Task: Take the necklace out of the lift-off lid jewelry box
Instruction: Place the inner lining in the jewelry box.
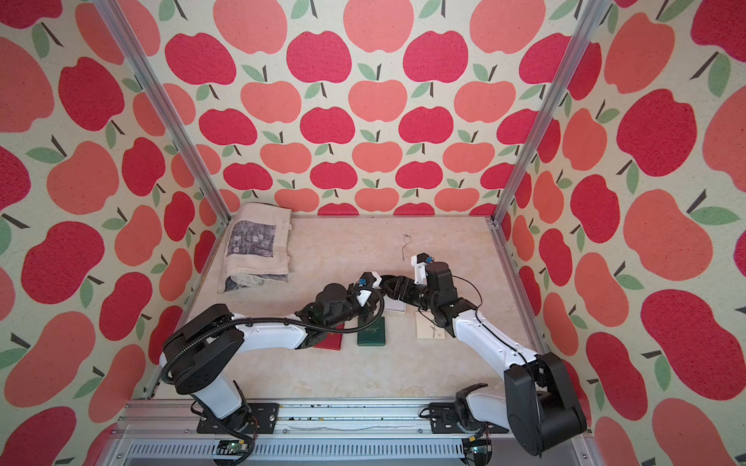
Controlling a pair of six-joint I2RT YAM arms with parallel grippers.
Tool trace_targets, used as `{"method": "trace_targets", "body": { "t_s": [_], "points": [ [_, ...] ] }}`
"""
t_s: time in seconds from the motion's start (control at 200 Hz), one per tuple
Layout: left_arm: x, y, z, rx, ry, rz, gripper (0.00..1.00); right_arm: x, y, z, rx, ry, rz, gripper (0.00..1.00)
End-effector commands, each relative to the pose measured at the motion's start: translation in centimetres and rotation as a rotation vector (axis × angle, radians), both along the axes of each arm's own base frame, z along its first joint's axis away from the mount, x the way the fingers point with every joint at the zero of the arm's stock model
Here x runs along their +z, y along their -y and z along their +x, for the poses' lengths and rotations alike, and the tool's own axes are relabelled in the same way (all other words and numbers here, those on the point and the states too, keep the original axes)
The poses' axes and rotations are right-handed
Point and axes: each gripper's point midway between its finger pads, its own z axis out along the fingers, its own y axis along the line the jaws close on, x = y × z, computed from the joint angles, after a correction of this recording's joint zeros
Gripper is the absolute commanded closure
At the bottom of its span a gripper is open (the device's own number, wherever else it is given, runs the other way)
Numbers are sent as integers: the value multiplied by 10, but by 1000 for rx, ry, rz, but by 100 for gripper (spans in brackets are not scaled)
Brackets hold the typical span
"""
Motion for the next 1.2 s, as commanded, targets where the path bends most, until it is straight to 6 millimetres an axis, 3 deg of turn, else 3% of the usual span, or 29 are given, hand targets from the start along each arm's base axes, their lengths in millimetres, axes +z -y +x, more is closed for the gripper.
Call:
{"method": "trace_targets", "body": {
  "t_s": [0.0, 0.245, 0.305, 0.505, 0.615, 0.941, 1.196],
  "points": [
    [6, 8, -3, -30, 31, -21, 100, -2, -5, -3, 16, -7, 27, 46],
    [0, 9, 1, -12, 16, 3, 100, 9, -6, -4, 29, 19, 30, 81],
    [-1, 7, 3, 3, 14, 4, 92, 7, -6, -4, 31, 14, 19, 85],
    [-8, 3, 1, 11, -13, 26, 68, 0, 3, 0, 0, 17, -45, 87],
    [-13, -4, -4, 18, -38, 45, 64, -7, 10, 3, -16, 13, -98, 87],
    [-22, -34, -4, 106, -65, 89, 63, -44, 12, 14, -50, -55, -150, 89],
    [-34, -42, 13, 177, -116, 142, 77, -66, 11, 24, -71, -99, -175, 90]
  ]
}}
